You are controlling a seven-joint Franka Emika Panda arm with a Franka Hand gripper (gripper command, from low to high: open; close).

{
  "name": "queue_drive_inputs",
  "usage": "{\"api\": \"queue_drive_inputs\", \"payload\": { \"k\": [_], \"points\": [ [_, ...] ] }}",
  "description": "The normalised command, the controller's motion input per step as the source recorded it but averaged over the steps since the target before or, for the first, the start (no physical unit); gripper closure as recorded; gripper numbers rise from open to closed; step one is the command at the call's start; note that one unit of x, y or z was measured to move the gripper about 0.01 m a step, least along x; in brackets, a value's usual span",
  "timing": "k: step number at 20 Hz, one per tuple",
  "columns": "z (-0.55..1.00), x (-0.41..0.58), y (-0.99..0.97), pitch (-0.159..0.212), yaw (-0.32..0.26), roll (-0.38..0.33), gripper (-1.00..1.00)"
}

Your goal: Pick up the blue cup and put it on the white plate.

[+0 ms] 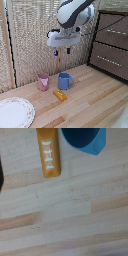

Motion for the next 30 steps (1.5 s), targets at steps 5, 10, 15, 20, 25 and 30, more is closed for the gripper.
{"api": "queue_drive_inputs", "payload": {
  "k": [5, 10, 15, 20, 25, 30],
  "points": [
    [-0.12, 0.105, -0.55, 0.0, 0.1, 0.069, -1.0],
    [-0.08, 0.127, -0.57, 0.0, 0.109, 0.084, -1.0],
    [-0.19, 0.053, -0.31, 0.004, 0.063, 0.036, -1.0],
    [-0.35, 0.021, -0.02, 0.024, -0.021, 0.0, -1.0],
    [-0.44, 0.161, 0.0, 0.015, -0.03, -0.008, -1.0],
    [-0.42, 0.286, -0.06, 0.039, 0.015, -0.001, -1.0]
  ]
}}
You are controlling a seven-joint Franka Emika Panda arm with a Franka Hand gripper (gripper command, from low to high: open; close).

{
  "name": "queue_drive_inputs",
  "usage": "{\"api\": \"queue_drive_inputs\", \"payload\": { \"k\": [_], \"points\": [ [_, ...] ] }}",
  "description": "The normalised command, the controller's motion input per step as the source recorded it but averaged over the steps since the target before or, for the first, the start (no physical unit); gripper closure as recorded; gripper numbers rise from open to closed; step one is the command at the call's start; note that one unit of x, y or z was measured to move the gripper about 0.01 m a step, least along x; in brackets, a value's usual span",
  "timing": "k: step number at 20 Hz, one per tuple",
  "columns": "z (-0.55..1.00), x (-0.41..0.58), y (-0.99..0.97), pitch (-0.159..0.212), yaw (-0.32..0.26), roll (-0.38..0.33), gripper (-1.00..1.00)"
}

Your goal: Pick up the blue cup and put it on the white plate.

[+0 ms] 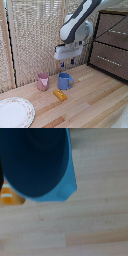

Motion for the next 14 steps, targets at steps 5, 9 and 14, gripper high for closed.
{"api": "queue_drive_inputs", "payload": {
  "k": [5, 9, 14],
  "points": [
    [-0.22, 0.103, -0.09, 0.16, 0.04, -0.009, -1.0],
    [-0.2, 0.171, -0.03, 0.107, 0.023, -0.033, -1.0],
    [-0.27, 0.319, 0.0, -0.024, 0.044, -0.024, -1.0]
  ]
}}
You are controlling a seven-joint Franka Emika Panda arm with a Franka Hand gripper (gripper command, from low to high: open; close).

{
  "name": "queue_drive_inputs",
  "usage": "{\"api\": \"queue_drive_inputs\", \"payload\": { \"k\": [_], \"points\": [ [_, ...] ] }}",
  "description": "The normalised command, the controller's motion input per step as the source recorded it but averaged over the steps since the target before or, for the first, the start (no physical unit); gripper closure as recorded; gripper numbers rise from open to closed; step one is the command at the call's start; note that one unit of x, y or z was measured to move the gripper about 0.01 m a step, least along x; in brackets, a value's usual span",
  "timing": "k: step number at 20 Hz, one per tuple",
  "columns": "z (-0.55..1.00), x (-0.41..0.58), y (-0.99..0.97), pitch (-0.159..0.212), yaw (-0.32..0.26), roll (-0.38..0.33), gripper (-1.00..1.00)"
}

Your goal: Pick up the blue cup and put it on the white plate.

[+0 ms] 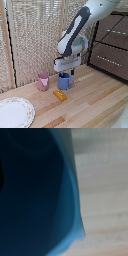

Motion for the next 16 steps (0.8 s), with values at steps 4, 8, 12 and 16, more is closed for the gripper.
{"api": "queue_drive_inputs", "payload": {
  "k": [4, 8, 12, 16],
  "points": [
    [-0.12, 0.161, 0.0, -0.004, 0.045, -0.004, 1.0],
    [-0.02, 0.0, 0.0, 0.019, 0.001, -0.002, 1.0],
    [-0.03, -0.126, 0.0, 0.013, 0.0, -0.022, 1.0],
    [0.02, -0.246, 0.01, 0.0, -0.001, -0.013, 1.0]
  ]
}}
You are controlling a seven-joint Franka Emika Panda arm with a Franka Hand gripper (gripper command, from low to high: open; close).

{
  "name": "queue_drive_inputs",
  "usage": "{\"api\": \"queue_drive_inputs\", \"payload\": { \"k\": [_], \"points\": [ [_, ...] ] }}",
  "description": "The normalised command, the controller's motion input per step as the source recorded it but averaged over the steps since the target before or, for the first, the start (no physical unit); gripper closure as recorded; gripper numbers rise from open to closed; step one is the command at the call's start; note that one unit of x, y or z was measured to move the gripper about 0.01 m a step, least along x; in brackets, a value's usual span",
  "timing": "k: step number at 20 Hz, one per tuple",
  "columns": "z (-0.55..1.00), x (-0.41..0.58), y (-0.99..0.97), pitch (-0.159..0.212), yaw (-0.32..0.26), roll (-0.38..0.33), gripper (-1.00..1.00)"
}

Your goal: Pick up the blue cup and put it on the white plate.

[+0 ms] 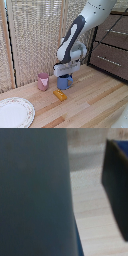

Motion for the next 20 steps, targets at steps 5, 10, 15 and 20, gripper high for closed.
{"api": "queue_drive_inputs", "payload": {
  "k": [5, 10, 15, 20],
  "points": [
    [0.25, -0.21, 0.04, 0.004, 0.0, 0.003, 1.0],
    [0.74, -0.063, 0.0, 0.078, -0.008, 0.048, 1.0],
    [0.95, 0.146, 0.03, 0.087, -0.001, 0.036, 1.0],
    [0.82, 0.21, 0.55, 0.063, 0.0, 0.03, 1.0]
  ]
}}
